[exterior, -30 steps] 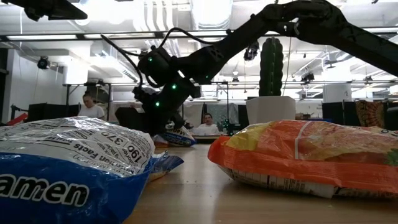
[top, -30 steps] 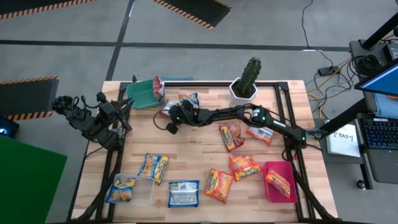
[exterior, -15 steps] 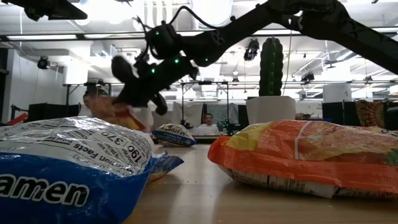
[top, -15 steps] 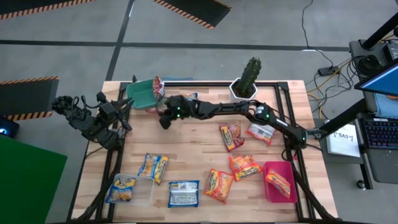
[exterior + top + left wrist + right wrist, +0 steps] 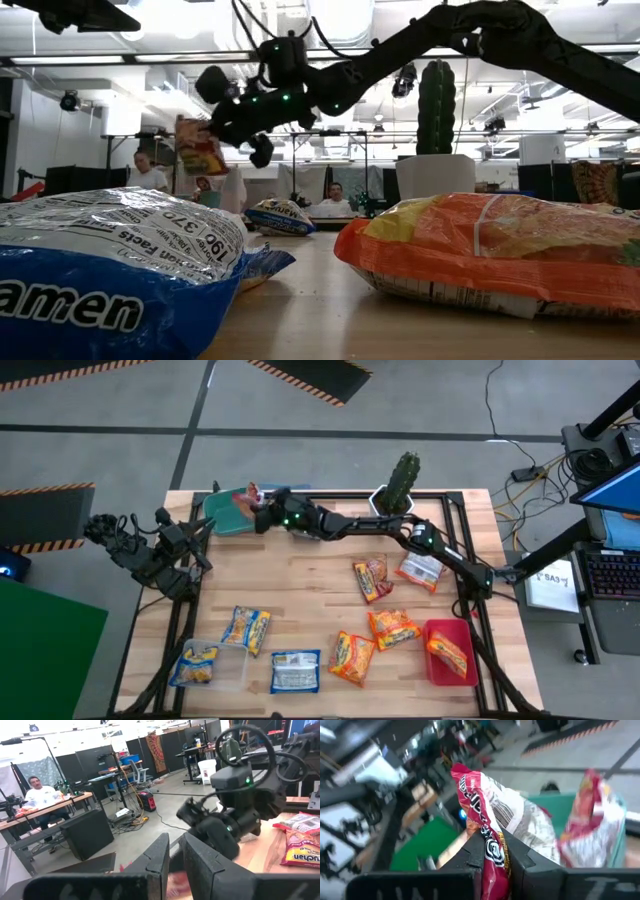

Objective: Sort Maruchan noodles
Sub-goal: Put the left red noodle pack into the green bin

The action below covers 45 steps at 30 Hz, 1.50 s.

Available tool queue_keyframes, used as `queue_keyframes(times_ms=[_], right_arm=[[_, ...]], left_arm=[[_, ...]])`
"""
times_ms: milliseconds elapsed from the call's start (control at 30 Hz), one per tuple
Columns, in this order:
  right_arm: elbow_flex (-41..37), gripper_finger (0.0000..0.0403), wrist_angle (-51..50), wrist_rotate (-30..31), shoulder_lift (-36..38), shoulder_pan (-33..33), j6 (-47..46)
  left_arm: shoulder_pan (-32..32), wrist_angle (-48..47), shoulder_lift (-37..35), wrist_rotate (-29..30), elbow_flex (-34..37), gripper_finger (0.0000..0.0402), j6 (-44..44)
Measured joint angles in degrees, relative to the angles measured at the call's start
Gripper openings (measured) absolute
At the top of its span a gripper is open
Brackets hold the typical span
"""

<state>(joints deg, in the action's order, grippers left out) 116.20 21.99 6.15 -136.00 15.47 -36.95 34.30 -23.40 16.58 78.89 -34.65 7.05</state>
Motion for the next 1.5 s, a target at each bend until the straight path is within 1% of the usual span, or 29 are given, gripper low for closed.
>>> queue_keyframes(times_ms=[133, 200, 300, 433, 533, 700, 900, 967, 1033, 1200, 1433, 1500], right_arm=[[0.0, 0.0023, 3.6, 3.1, 0.0, -0.2, -2.9], [0.0, 0.0023, 4.9, 4.0, 0.0, -0.3, -3.0], [0.0, 0.0023, 5.9, 7.1, 0.0, -0.4, -3.0], [0.0, 0.0023, 6.6, 7.5, -0.1, -0.4, -2.1], [1.0, 0.0023, 9.7, 7.3, -1.5, -0.6, -1.6], [7.6, 0.0023, 10.2, 7.0, -7.1, -0.7, -1.8], [18.9, 0.0023, 10.1, 7.0, -15.4, -0.5, 0.8], [17.9, 0.0023, 14.2, 8.8, -16.2, -0.4, 0.3], [17.8, 0.0023, 14.8, 10.3, -17.0, -0.4, -1.0], [18.4, 0.0023, 13.1, 7.8, -18.2, -0.5, -2.0], [18.4, 0.0023, 9.6, 10.8, -18.1, -0.6, -2.0], [18.4, 0.0029, 9.6, 11.5, -18.1, -0.5, -2.2]], left_arm=[[0.0, 0.2, 0.0, 0.0, 0.0, 0.0036, 0.3], [0.0, 0.3, 0.0, 0.0, 0.0, 0.0036, 0.4], [0.0, 0.3, 0.0, 0.0, -0.1, 0.0036, 0.4], [0.0, 0.4, 0.0, 0.0, -0.2, 0.0036, 0.8], [0.0, 1.3, 0.0, 0.0, -0.2, 0.0036, 1.8], [0.0, 3.8, 0.0, 0.1, -0.3, 0.0036, 4.0], [0.0, 4.1, 0.0, 0.1, -0.3, 0.0036, 5.4], [0.0, 4.1, -0.1, 0.1, -0.3, 0.0036, 5.4], [0.0, 4.1, -0.1, 0.1, -0.3, 0.0036, 5.5], [0.0, 4.1, -0.1, 0.1, -0.3, 0.0036, 5.7], [0.0, 4.1, -0.1, 0.1, -0.3, 0.0036, 5.8], [0.0, 4.1, -0.1, 0.1, -0.3, 0.0036, 5.8]])
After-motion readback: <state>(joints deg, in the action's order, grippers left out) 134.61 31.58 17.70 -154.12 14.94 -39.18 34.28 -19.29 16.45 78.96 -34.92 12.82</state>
